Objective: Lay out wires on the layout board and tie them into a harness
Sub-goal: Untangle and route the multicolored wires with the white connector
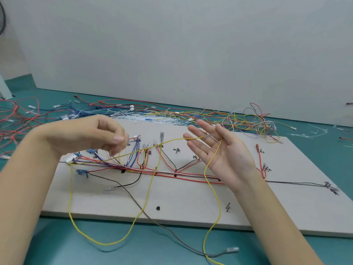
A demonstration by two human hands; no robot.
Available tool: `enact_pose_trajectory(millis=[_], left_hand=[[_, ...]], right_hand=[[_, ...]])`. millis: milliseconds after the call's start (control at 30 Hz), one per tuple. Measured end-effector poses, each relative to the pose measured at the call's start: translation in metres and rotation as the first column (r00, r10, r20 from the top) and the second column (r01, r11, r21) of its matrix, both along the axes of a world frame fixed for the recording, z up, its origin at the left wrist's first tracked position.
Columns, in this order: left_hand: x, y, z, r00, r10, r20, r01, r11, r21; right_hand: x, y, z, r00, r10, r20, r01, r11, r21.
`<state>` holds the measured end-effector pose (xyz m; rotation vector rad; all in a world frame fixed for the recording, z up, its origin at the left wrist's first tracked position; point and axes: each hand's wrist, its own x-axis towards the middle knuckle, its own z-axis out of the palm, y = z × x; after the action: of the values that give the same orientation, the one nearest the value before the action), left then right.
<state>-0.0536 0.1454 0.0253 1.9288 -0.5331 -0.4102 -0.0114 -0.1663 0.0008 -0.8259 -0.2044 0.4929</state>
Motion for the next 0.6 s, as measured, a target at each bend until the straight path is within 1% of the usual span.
enact_pose_trajectory(millis=[33, 100, 133, 167, 200, 233, 267, 333, 400, 467, 600], left_hand=[[0.001, -0.004, 0.001, 0.999, 0.042, -0.007, -0.042, 0.998, -0.044], [0.003, -0.011, -0.001, 0.991, 0.128, -0.031, -0.129, 0.99, -0.063], [0.005, -0.013, -0.002, 0.989, 0.14, -0.039, -0.142, 0.989, -0.047], [0.005, -0.017, -0.004, 0.99, 0.133, -0.052, -0.134, 0.991, -0.005], [0.007, -0.02, -0.006, 0.995, 0.085, -0.061, -0.082, 0.995, 0.05], [0.006, -0.026, -0.006, 0.995, 0.032, -0.092, -0.026, 0.997, 0.071], [0.005, -0.029, -0.007, 0.991, -0.014, -0.133, 0.022, 0.998, 0.059], [0.007, -0.038, -0.009, 0.98, -0.032, -0.198, 0.028, 0.999, -0.021], [0.01, -0.047, -0.013, 0.981, 0.011, -0.193, -0.023, 0.998, -0.063], [0.013, -0.058, -0.019, 0.981, 0.078, -0.176, -0.09, 0.994, -0.064], [0.016, -0.073, -0.024, 0.985, 0.118, -0.123, -0.129, 0.988, -0.085]], right_hand=[[0.0, 0.0, 0.0, 1.0, 0.004, 0.003, -0.004, 1.0, 0.005], [-0.001, 0.0, 0.001, 1.0, 0.009, 0.008, -0.009, 1.0, 0.009], [-0.001, 0.0, 0.002, 1.0, 0.011, 0.01, -0.011, 1.0, 0.009], [-0.002, 0.001, 0.002, 1.0, 0.012, 0.012, -0.012, 1.0, 0.007], [-0.003, 0.001, 0.003, 1.0, 0.013, 0.015, -0.013, 1.0, 0.003], [-0.003, 0.002, 0.004, 1.0, 0.013, 0.016, -0.013, 1.0, -0.003], [-0.004, 0.002, 0.004, 1.0, 0.013, 0.015, -0.013, 1.0, -0.008], [-0.006, 0.003, 0.005, 1.0, 0.014, 0.011, -0.013, 1.0, -0.018], [-0.007, 0.003, 0.006, 1.0, 0.021, 0.016, -0.02, 0.999, -0.036], [-0.007, 0.003, 0.005, 0.999, 0.017, 0.035, -0.014, 0.997, -0.076], [-0.004, 0.001, 0.0, 0.994, -0.072, 0.082, 0.091, 0.961, -0.262]])
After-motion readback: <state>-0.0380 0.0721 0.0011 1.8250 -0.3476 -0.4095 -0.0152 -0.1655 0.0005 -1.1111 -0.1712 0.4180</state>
